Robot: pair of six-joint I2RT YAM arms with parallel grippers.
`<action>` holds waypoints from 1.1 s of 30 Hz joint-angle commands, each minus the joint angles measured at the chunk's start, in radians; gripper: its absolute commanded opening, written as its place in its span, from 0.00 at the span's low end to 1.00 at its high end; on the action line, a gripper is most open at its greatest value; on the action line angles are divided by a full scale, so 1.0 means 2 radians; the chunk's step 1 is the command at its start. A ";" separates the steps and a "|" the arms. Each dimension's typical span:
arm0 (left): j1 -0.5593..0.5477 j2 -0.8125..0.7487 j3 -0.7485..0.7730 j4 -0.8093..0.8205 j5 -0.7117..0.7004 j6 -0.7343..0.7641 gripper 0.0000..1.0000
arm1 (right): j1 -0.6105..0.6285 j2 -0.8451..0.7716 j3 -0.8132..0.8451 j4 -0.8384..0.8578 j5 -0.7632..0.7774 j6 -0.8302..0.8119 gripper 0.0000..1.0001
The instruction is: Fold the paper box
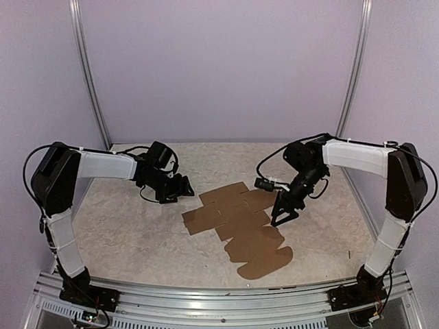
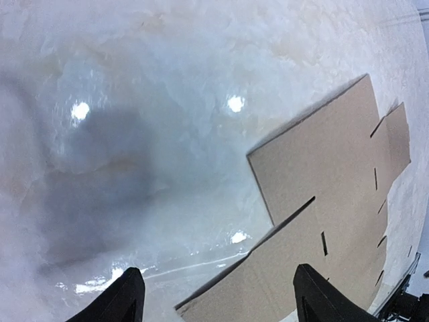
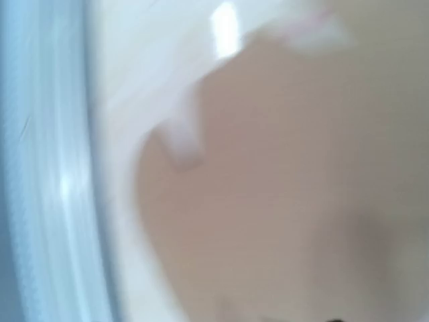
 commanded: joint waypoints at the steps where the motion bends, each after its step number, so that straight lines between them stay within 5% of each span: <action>1: -0.002 -0.016 0.028 -0.007 -0.028 0.045 0.75 | -0.134 0.019 0.045 0.085 -0.024 0.125 0.69; 7: -0.031 -0.031 0.025 0.046 0.055 0.056 0.65 | -0.179 0.068 0.087 0.185 0.020 0.175 0.68; 16: -0.064 0.034 0.039 0.045 0.089 0.052 0.40 | -0.178 0.192 0.175 0.167 0.023 0.218 0.65; 24: -0.066 0.079 0.049 0.045 0.109 0.046 0.29 | -0.173 0.237 0.186 0.143 -0.010 0.225 0.65; 33: -0.066 0.138 0.073 0.036 0.116 0.035 0.30 | -0.163 0.257 0.185 0.127 -0.076 0.224 0.62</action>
